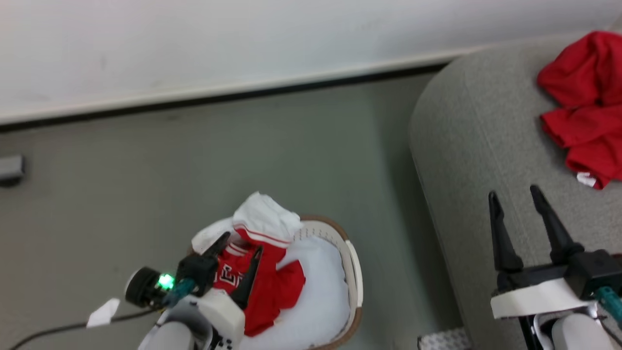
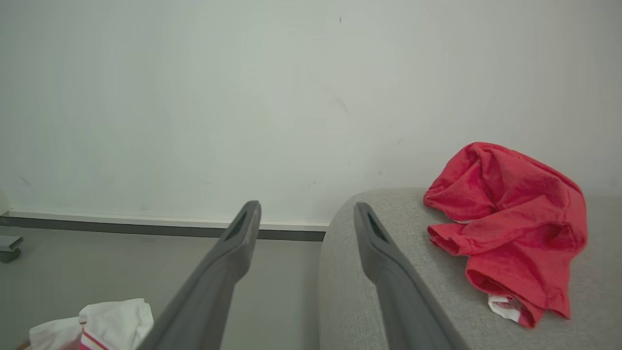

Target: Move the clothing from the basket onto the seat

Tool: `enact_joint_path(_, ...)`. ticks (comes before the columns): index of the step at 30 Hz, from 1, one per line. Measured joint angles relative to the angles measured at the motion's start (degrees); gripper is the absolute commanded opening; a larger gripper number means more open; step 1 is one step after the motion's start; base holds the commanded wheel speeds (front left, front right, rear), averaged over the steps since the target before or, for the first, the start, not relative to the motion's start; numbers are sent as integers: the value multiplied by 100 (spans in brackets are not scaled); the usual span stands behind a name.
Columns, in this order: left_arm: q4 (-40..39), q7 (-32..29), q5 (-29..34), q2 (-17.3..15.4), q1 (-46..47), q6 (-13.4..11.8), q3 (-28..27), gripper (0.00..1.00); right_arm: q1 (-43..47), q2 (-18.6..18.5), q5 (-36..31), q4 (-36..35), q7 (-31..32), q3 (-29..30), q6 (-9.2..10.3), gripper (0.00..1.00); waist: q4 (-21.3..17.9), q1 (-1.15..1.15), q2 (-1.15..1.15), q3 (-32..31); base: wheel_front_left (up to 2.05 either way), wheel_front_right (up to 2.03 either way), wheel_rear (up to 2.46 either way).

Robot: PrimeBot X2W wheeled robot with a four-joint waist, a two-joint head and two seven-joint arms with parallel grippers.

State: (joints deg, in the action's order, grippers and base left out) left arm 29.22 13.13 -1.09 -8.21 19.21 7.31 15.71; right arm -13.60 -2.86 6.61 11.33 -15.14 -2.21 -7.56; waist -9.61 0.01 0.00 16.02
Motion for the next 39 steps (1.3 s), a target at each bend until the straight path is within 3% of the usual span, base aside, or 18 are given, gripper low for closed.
enact_joint_path(15, 2236, -500, 342, -297, 1886, -71, 565, 100, -718, 0, 249, -505, 0, -27, 0, 100, -326, 1, 0, 1820, 0, 0, 0)
enact_joint_path(35, 3660, -391, 623, -480, 3409, -303, 920, 100, -801, 0, 368, -731, 1, 79, 0, 100, -500, 0, 0, 3008, 0, 0, 0)
enact_joint_path(36, 3729, -391, 623, -468, 3426, -271, 938, 93, -801, 1, 371, -732, 0, 78, 0, 100, -515, 0, 0, 3025, 0, 0, 0)
enact_joint_path(38, 3847, -394, 619, -445, 3478, -256, 951, 6, -800, 0, 401, -732, 0, 85, 0, 100, -537, 0, 0, 3045, 0, 0, 0)
enact_joint_path(39, 3910, -405, 613, -426, 3502, -245, 960, 0, -799, 0, 402, -728, 1, 90, 0, 100, -541, 0, 0, 3045, 0, 0, 0)
